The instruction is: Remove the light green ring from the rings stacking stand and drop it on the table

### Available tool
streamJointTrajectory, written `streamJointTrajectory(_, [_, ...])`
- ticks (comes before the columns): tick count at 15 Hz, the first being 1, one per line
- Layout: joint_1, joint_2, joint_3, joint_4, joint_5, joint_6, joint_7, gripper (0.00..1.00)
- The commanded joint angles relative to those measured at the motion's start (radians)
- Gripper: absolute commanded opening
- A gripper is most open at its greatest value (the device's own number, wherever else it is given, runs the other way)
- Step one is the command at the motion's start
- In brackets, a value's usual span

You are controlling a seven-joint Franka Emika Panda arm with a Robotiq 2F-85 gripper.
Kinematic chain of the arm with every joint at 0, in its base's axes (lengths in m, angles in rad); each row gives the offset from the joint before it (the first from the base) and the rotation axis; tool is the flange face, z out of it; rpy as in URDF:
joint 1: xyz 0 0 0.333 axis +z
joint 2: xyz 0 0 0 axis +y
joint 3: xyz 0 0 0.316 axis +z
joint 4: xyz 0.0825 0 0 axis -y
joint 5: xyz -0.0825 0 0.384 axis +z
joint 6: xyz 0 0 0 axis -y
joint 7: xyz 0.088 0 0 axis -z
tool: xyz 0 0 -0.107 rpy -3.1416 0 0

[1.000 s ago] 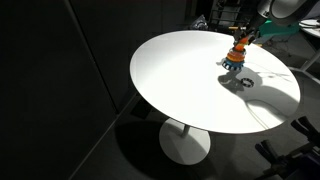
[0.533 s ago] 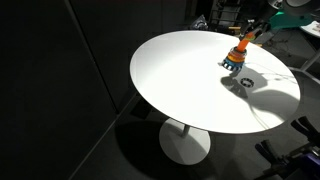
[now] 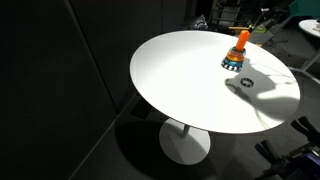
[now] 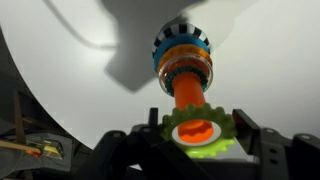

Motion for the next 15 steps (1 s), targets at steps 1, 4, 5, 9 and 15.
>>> streamJointTrajectory(1, [-0.03, -0.072, 0.034, -0.045, 0.034, -0.084, -0.084, 0.48])
streamJointTrajectory(4, [-0.032, -0.086, 0.044, -0.064, 0.03, -0.156, -0.133, 0.48])
streamJointTrajectory(5, [-0.03, -0.088, 0.045, -0.07, 0.024, -0.177, -0.144, 0.48])
streamJointTrajectory(9, [-0.027, -0.087, 0.052, -0.097, 0.01, -0.241, -0.186, 0.48])
streamJointTrajectory(15, [-0.026, -0.084, 0.059, -0.172, -0.008, -0.266, -0.236, 0.48])
